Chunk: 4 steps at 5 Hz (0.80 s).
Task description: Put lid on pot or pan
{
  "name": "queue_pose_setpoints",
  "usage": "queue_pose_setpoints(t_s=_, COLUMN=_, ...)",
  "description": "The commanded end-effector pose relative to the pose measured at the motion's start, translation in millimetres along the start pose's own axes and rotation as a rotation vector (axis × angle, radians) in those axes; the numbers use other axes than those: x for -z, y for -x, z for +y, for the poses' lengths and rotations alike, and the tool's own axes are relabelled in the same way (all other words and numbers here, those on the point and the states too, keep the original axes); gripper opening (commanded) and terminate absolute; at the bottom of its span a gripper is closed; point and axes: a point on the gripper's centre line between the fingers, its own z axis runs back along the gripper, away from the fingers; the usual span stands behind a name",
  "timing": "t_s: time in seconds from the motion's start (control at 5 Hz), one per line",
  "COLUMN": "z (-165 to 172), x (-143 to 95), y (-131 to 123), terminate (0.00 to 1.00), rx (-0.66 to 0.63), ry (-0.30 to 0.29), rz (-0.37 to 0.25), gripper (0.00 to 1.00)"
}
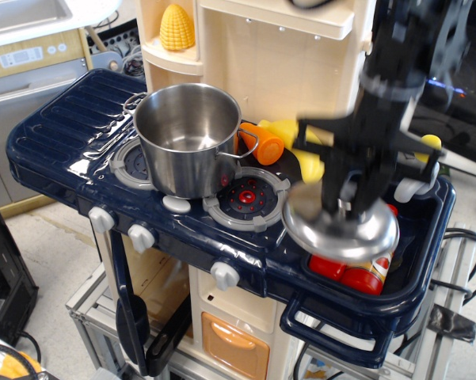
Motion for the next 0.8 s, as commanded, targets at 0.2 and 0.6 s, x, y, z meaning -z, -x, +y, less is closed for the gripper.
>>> queue_pose_setpoints(t_s=0.2, z=111, x=-65, y=-27, terminate=0.00, rx=0.153, ry=-0.149, rz=-0.102, gripper=0.00)
queue_pose_setpoints(t_s=0.6, z=131, x=-42, y=-57, terminate=1.00, rx=0.206, ry=-0.098, rz=-0.175, gripper=0.00)
